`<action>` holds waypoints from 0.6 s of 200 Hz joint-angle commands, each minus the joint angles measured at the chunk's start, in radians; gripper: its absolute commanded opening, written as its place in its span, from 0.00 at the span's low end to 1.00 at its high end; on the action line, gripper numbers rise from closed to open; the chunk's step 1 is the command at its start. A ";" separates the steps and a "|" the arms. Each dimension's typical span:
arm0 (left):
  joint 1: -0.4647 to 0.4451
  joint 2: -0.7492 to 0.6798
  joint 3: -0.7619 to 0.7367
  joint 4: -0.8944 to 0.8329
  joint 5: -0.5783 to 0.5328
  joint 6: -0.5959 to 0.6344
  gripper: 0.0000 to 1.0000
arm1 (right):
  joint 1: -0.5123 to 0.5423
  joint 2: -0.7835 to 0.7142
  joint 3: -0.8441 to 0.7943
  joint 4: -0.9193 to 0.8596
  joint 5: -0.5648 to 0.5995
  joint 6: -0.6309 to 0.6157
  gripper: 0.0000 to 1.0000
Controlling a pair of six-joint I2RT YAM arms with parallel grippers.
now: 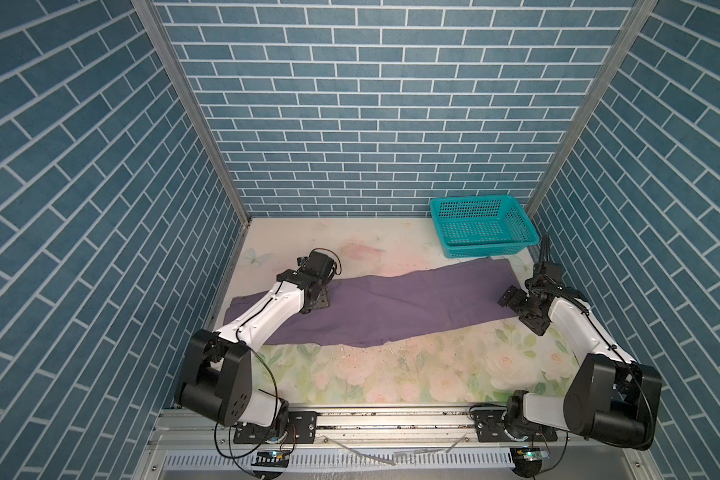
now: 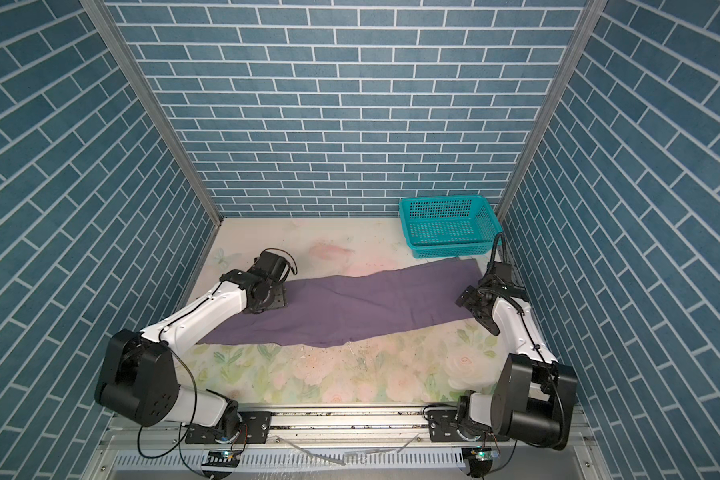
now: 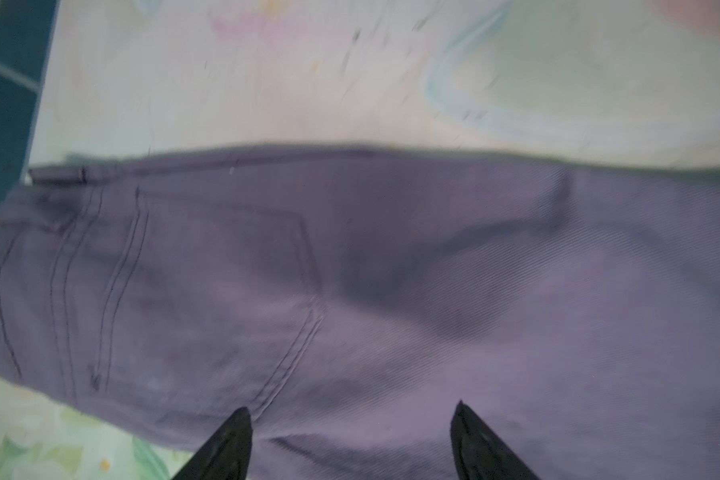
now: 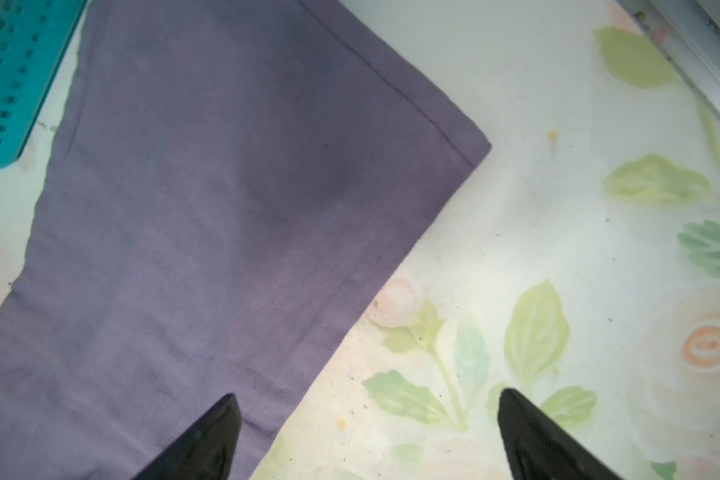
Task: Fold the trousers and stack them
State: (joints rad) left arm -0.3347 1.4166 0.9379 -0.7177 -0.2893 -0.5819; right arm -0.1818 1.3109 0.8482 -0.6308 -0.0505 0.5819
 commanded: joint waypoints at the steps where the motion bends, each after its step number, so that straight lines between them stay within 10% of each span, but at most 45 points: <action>1: 0.089 -0.073 -0.116 0.035 0.014 -0.075 0.73 | -0.023 0.045 -0.006 0.062 -0.012 0.030 0.90; 78: 0.338 -0.070 -0.262 0.140 0.079 -0.068 0.65 | -0.056 0.360 0.141 0.215 -0.031 0.000 0.60; 120: 0.495 0.005 -0.257 0.227 0.134 -0.040 0.60 | -0.057 0.442 0.208 0.212 0.003 -0.013 0.59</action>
State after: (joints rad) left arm 0.0994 1.3823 0.6769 -0.5411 -0.1753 -0.6411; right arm -0.2348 1.7203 1.0008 -0.4290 -0.0673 0.5831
